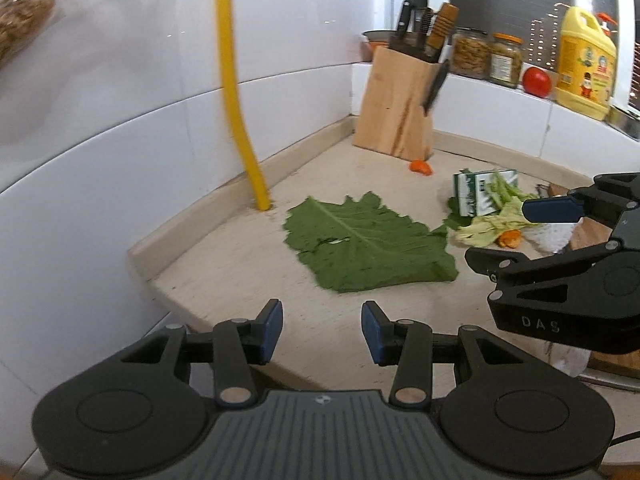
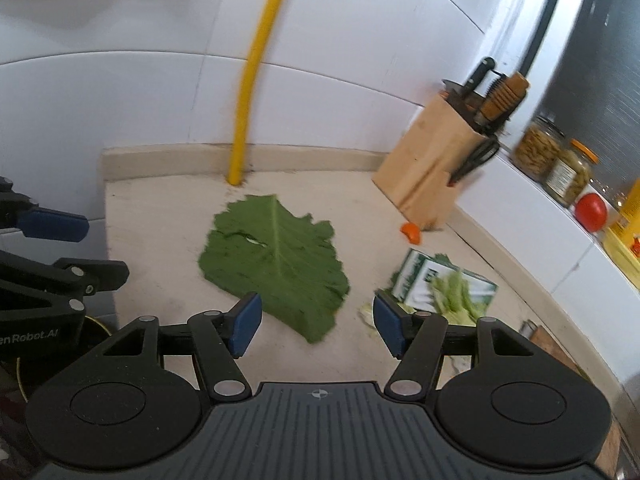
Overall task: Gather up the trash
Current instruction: 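Move both open tools back over the counter toward the plastic bag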
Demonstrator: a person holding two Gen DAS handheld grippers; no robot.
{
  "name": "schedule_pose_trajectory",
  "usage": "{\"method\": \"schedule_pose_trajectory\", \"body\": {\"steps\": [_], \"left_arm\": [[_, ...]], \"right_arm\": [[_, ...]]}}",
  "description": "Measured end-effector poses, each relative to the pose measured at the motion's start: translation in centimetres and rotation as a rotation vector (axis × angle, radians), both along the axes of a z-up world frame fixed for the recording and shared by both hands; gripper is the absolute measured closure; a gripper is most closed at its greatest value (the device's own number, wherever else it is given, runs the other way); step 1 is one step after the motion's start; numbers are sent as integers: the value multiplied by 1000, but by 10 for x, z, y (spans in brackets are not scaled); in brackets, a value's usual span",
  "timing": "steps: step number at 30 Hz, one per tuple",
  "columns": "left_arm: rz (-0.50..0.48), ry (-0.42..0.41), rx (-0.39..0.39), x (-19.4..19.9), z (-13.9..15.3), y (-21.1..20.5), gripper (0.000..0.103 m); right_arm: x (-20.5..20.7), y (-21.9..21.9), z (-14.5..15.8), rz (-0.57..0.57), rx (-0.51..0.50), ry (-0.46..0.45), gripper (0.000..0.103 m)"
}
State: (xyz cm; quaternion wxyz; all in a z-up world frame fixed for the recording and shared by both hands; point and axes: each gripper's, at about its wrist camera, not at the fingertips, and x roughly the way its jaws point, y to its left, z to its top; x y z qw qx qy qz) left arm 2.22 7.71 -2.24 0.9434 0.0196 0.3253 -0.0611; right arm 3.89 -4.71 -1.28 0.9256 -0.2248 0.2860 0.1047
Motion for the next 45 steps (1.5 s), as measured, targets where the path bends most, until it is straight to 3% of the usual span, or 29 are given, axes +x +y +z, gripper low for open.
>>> {"method": "schedule_pose_trajectory", "body": {"steps": [17,45], "left_arm": [[-78,8,-3,8,0,-22,65],[-115,19,-7,-6,-4,-41,65]], "right_arm": [[-5,-19,-5,-77,-9,21,33],[-32,-42,-17,-124,33,82,31]]}}
